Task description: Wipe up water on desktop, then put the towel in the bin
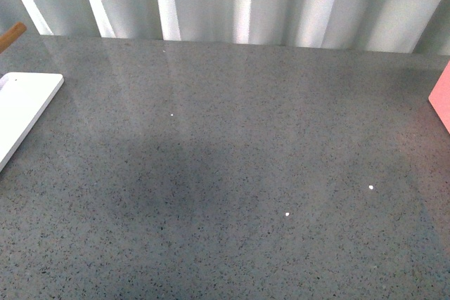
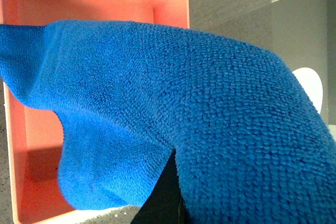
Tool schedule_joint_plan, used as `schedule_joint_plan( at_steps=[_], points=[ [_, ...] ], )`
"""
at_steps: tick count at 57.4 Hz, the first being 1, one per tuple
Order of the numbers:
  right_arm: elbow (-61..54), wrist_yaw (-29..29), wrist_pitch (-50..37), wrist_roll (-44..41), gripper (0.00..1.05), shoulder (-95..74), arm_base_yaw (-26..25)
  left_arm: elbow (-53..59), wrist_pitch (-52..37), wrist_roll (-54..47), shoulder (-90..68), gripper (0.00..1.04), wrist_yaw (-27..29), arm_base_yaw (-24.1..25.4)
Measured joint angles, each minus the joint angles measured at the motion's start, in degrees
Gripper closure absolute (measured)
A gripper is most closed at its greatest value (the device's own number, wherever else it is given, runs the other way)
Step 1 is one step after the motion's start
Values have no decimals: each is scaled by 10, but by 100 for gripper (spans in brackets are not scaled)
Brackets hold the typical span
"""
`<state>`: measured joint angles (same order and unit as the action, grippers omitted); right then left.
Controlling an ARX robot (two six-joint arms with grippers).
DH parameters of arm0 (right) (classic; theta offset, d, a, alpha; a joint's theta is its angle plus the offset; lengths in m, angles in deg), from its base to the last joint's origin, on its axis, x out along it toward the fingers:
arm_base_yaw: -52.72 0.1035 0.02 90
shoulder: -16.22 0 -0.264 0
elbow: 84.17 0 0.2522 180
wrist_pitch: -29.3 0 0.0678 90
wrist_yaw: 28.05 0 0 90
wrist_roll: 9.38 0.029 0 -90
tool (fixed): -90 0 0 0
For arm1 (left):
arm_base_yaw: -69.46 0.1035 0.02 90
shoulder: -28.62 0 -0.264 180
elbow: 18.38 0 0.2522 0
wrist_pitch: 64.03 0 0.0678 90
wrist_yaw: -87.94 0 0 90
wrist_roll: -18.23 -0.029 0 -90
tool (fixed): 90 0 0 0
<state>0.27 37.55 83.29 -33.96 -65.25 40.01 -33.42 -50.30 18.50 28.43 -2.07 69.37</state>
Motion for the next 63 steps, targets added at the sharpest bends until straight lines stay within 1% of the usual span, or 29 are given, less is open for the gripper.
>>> schedule_joint_plan(
  at_steps=[29,41,45,53,55,63],
  points=[
    [-10,0,-20,-17,101,30,-52,0,0,0,0,7,0,0],
    [-13,8,-2,-10,101,31,-55,0,0,0,0,7,0,0],
    [-16,9,2,-8,87,31,-53,0,0,0,0,7,0,0],
    [-16,9,2,-7,65,31,-52,0,0,0,0,7,0,0],
    [-16,9,2,-7,58,31,-52,0,0,0,0,7,0,0],
    [-16,9,2,-7,23,31,-52,0,0,0,0,7,0,0]
  ],
)
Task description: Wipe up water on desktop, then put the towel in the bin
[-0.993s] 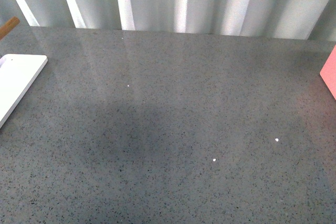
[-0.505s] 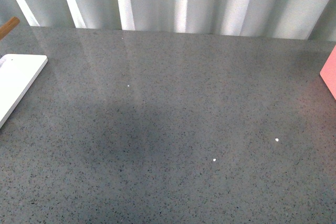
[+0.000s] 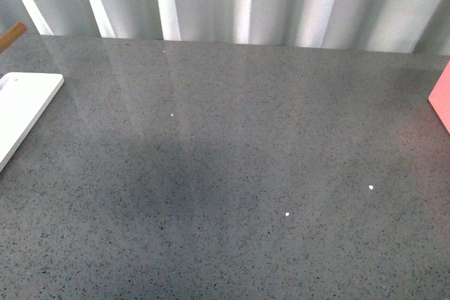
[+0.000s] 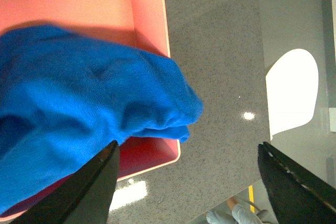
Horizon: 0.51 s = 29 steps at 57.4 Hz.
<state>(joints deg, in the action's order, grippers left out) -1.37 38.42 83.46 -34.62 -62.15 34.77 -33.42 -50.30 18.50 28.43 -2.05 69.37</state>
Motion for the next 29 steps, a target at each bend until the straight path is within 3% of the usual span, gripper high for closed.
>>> schedule_joint_plan(
  at_steps=[6,20,23,27,29],
  points=[
    [0,0,0,1,5,0,0,0,0,0,0,7,0,0],
    [0,0,0,1,7,0,0,0,0,0,0,7,0,0],
    [-39,77,-83,26,11,18,-12,0,0,0,0,7,0,0],
    [-158,271,-317,111,24,71,-21,0,0,0,0,7,2,0],
    [-209,324,-416,145,29,93,-19,0,0,0,0,7,2,0]
  ],
)
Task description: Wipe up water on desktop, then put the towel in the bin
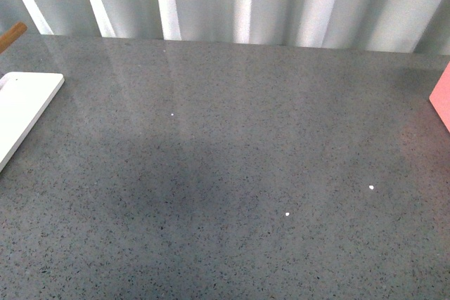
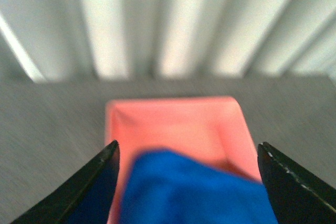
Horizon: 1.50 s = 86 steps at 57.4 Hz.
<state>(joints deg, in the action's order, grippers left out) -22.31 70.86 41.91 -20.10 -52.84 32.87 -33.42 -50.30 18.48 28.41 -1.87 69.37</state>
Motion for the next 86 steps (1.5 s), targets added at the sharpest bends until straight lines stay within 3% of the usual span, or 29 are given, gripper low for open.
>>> schedule_joint_plan(
  at_steps=[4,8,21,23,45,50,54,86],
  points=[
    [-94,71,-172,53,42,45,16,0,0,0,0,7,-2,0],
    [-158,71,-268,75,54,81,37,0,0,0,1,7,-2,0],
    [-296,18,-323,94,99,162,89,0,0,0,1,7,-2,0],
    [-311,9,-325,95,102,175,95,0,0,0,1,7,-2,0],
    [-401,-35,-313,96,102,283,144,0,0,0,1,7,-2,0],
    [-416,-78,-299,96,102,310,178,0,0,0,1,7,-2,0],
    [-428,-78,-285,96,102,336,196,0,0,0,1,7,-2,0],
    [-469,-85,-202,97,102,477,197,0,0,0,1,7,-2,0]
  ],
)
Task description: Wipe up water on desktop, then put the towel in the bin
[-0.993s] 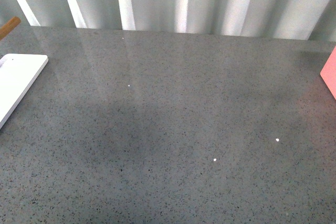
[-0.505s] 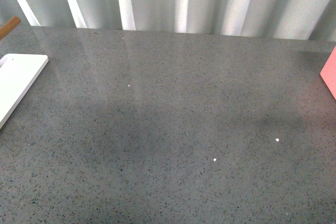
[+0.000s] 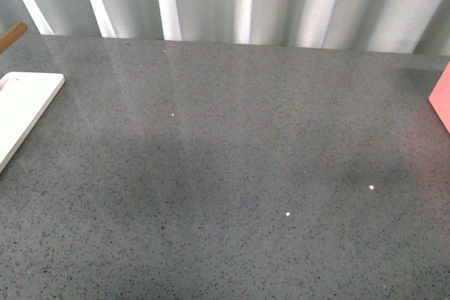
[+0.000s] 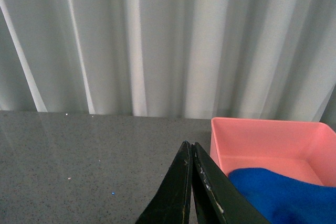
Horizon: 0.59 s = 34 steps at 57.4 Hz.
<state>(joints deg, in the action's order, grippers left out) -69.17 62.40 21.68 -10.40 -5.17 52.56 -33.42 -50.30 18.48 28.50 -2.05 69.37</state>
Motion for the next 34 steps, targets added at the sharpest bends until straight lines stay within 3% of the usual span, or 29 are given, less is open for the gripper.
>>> schedule_joint_plan(
  at_steps=[29,34],
  points=[
    [0,-2,115,1,102,117,0,0,0,0,0,7,0,0],
    [0,-2,209,3,102,194,0,0,0,0,0,7,0,0]
  ],
)
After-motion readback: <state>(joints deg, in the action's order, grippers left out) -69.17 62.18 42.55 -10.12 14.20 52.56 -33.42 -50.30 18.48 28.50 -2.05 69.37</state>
